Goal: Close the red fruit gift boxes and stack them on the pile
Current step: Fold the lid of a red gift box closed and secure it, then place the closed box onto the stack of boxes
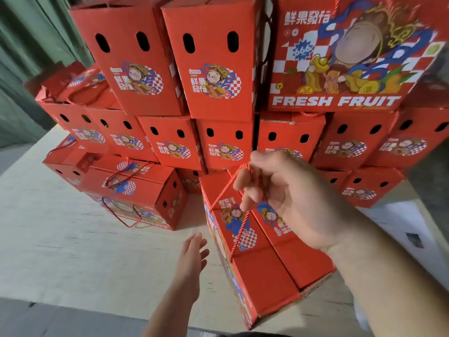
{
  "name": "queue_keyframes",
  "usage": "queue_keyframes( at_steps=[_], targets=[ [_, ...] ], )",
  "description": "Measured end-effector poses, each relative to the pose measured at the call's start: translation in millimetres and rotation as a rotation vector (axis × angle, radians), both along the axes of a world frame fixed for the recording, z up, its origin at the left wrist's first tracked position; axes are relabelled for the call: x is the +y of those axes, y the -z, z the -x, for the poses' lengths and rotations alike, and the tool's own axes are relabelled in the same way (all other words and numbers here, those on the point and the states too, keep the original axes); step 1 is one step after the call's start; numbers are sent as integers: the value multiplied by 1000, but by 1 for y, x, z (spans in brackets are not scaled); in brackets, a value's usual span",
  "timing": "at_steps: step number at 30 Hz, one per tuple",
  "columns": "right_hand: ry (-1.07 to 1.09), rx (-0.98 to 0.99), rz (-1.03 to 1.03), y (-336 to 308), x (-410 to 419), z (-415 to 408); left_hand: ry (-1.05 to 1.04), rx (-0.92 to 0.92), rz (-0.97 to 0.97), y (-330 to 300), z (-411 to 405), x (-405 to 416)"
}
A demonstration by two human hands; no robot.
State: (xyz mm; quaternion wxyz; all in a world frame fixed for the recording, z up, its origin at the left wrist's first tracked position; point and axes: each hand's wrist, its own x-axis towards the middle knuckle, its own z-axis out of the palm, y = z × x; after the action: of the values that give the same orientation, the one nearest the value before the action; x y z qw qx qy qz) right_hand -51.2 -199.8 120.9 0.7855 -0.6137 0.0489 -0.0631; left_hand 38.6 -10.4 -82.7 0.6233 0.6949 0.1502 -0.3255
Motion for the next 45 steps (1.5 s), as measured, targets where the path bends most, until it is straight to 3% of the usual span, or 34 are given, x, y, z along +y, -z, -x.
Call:
queue_keyframes(
  at_steps=[3, 6, 12, 15, 18, 22, 25, 30, 33, 36, 38, 40, 42, 45],
  targets=[
    [62, -5, -263, 4, -5, 8, -143, 175, 152, 2, 2, 11],
    [117, 174, -31, 19, -1, 10, -173, 272, 236, 6, 10, 20],
    [19, -67, -18, 2, -3, -4, -262, -26, 109, 2, 5, 39],
    [109, -38, -105, 18, -3, -4, -188, -44, 165, -1, -4, 44],
    [186, 68, 73, 29, 11, -4, -81, -42, 142, 4, -1, 42],
    [-59, -35, 30, 4, 1, -23, -49, -72, 205, 9, -3, 45],
    [-7, -70, -42, -23, -15, -53, -11, -147, 232, -3, -18, 47],
    [-37, -15, 280, -34, -16, -95, 148, -350, 201, -23, -55, 47],
    [29, 122, 673, -6, -13, -96, 149, -368, 194, -26, -67, 43],
    [212, 273, 1019, 50, -10, -81, 110, -430, 67, -16, -80, 41],
    [505, 345, 1017, 96, -1, -62, 100, -487, -2, -12, -94, 39],
    [690, 570, 825, 131, 8, -45, 170, -494, 7, -10, -109, 32],
    [718, 767, 672, 156, 11, -37, 289, -433, 36, -13, -128, 17],
    [726, 1005, 829, 162, -13, -41, 396, -227, 64, -20, -154, -7]
  ],
)
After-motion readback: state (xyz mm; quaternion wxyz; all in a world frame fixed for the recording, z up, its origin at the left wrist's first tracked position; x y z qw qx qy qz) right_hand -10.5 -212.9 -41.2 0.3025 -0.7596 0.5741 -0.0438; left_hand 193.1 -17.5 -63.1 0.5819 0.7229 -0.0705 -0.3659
